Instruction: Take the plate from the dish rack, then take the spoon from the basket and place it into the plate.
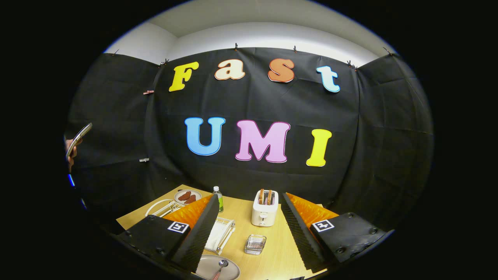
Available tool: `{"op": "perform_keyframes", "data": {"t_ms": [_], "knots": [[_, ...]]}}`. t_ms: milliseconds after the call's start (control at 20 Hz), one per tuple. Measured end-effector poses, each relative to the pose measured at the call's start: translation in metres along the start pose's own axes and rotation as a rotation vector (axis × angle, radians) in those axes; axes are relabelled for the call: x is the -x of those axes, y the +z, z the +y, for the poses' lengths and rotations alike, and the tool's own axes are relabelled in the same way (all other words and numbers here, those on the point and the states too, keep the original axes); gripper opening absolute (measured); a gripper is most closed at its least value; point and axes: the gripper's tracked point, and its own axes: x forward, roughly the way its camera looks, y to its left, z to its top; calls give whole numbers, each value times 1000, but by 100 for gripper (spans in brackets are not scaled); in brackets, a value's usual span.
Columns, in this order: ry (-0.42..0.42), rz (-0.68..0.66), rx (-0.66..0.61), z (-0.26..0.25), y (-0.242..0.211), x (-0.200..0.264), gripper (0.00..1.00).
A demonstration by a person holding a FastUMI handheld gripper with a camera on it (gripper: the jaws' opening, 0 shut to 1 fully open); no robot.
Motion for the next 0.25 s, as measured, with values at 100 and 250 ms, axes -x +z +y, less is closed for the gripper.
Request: {"op": "perform_keyframes", "data": {"t_ms": [100,250], "knots": [[-3,-2,-4,0,1,2,98],[-12,-14,-13,-3,3,6,98]]}}
